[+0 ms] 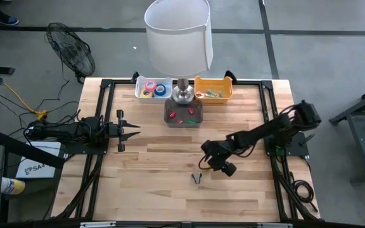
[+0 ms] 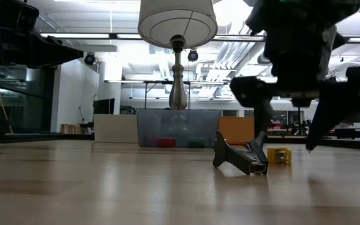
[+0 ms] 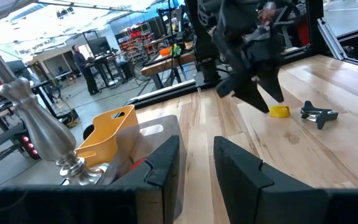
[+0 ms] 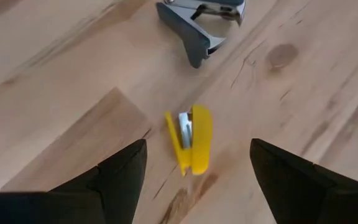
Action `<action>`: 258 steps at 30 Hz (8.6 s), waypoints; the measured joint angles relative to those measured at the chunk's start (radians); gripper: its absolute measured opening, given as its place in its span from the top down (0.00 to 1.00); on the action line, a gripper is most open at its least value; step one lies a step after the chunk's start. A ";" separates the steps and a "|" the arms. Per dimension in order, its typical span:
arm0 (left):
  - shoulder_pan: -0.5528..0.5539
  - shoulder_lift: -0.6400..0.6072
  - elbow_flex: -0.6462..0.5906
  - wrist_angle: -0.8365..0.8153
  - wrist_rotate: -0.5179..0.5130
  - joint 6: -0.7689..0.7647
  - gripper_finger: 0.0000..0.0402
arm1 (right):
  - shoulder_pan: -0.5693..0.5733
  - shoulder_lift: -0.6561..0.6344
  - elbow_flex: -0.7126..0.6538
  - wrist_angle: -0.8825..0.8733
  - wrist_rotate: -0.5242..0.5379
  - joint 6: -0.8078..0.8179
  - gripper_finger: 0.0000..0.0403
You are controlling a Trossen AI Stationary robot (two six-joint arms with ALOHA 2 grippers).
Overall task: Pick and place Stapler, Stapler remover, tape
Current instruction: Put the yellow stapler into the black bin, then put the black staple remover into the yellow bin
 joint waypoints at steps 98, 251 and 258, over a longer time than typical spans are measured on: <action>0.000 0.000 0.000 0.000 0.000 0.000 0.76 | -0.560 0.149 0.000 0.846 0.176 0.664 0.87; 0.000 0.000 0.000 0.000 0.000 0.000 0.76 | 0.366 0.200 0.459 -0.433 0.520 2.226 0.38; 0.000 0.000 0.000 0.000 0.000 0.000 0.76 | 0.447 0.257 0.459 -0.410 0.666 2.269 0.38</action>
